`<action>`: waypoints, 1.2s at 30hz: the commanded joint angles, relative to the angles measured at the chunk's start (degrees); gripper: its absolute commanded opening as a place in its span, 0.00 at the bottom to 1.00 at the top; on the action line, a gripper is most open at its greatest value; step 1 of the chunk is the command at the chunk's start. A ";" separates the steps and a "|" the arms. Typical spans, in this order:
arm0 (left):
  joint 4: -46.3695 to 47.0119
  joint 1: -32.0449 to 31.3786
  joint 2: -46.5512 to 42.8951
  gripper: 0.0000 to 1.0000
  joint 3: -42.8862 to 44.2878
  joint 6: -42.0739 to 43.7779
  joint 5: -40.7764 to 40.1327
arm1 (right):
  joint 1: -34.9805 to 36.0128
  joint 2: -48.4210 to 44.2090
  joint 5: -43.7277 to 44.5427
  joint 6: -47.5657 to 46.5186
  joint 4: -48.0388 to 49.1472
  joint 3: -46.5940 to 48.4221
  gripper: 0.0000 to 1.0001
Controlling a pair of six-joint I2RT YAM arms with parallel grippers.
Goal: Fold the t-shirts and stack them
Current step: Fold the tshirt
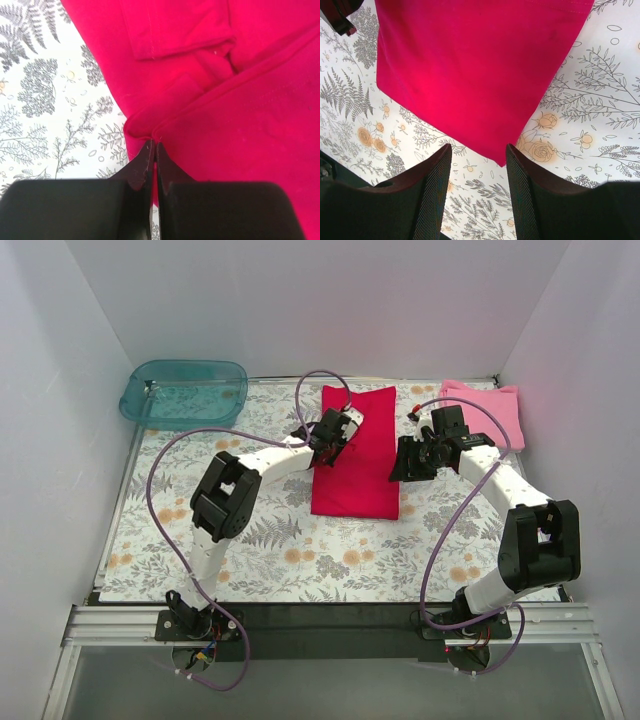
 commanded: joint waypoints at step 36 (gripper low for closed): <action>-11.94 4.83 -17.89 0.55 -7.08 -36.39 9.30 | -3.55 20.91 3.46 0.37 10.31 14.03 0.41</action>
